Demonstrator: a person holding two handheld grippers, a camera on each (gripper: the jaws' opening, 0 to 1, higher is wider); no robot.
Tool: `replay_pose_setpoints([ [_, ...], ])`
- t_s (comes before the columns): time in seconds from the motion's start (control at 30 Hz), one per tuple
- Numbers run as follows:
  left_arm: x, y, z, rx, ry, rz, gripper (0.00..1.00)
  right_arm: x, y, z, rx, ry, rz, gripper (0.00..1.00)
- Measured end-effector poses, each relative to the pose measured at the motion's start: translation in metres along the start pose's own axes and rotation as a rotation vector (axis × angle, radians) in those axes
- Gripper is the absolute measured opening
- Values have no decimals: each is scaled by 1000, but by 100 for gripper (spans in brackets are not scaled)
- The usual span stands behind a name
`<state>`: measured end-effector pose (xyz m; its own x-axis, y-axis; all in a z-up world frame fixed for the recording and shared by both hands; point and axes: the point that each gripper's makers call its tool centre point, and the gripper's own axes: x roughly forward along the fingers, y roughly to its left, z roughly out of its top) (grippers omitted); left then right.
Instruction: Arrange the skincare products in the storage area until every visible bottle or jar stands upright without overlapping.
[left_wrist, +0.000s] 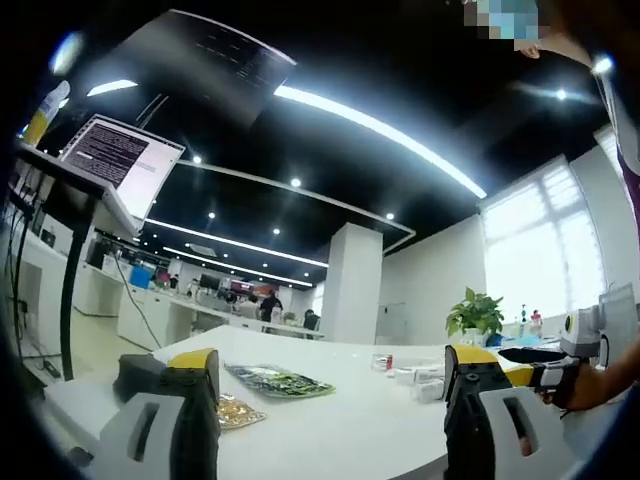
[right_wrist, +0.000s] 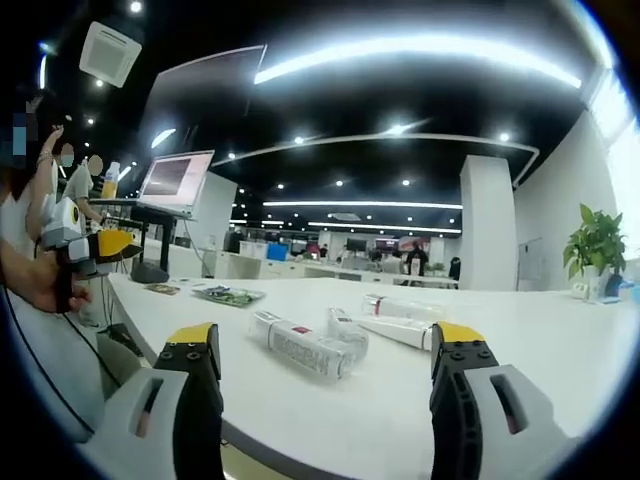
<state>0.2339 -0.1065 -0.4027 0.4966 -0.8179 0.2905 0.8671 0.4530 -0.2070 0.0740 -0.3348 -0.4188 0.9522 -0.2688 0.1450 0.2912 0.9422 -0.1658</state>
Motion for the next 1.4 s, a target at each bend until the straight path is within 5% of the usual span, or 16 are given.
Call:
replay_pose_setpoints([
  [0.07,0,3,-10,-36,62,14,99,0,0,0,3,2,1,88],
  [0.7,0,5,-11,-45,68,21,99,2,-2,10,33,-2,29,87],
  [1.17,1,2,-11,-19,73,13,99,37,-61,78,112,-51,69,89],
  [1.4,3,3,-12,-4,72,11,98,67,-96,87,102,38,121,85],
])
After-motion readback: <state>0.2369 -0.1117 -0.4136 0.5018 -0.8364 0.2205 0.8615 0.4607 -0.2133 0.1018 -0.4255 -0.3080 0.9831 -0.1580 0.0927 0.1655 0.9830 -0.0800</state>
